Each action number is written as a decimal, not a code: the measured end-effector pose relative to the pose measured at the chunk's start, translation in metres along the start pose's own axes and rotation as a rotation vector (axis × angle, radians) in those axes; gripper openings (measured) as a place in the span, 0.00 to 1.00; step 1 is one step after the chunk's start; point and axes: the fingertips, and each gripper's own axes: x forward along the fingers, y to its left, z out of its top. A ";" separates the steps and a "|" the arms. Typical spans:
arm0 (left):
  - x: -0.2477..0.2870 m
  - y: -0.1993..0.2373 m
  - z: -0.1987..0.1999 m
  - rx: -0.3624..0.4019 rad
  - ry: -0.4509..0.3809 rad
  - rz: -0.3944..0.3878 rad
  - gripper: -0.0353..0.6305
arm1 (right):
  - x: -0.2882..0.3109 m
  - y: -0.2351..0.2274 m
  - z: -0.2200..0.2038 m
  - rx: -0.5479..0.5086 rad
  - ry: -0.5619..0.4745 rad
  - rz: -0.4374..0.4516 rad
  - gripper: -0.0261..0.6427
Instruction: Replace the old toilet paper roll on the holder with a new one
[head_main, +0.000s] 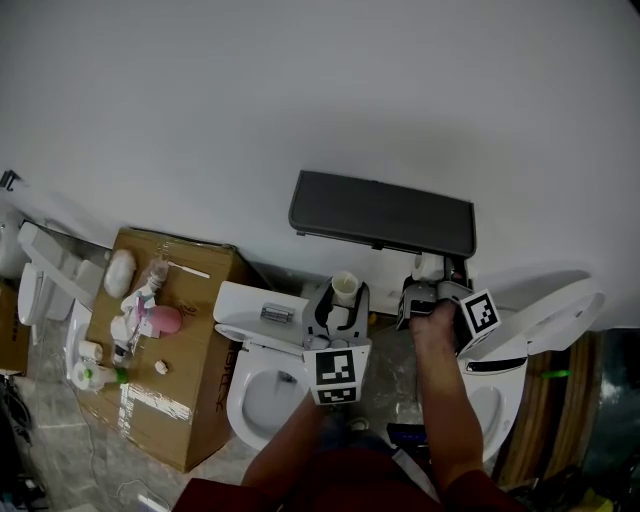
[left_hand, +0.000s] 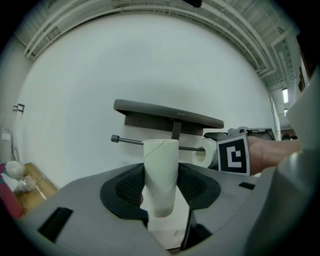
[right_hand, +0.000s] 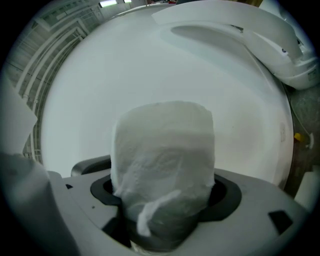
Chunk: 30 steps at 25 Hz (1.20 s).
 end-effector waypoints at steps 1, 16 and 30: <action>-0.002 0.003 0.000 -0.009 0.002 0.010 0.37 | 0.001 0.002 -0.007 -0.006 0.013 0.000 0.65; -0.019 0.039 -0.002 -0.012 0.003 0.087 0.37 | 0.010 0.007 -0.070 0.024 0.066 0.058 0.65; -0.026 0.033 -0.004 -0.005 0.006 0.082 0.37 | -0.021 0.015 -0.071 0.000 0.088 0.135 0.70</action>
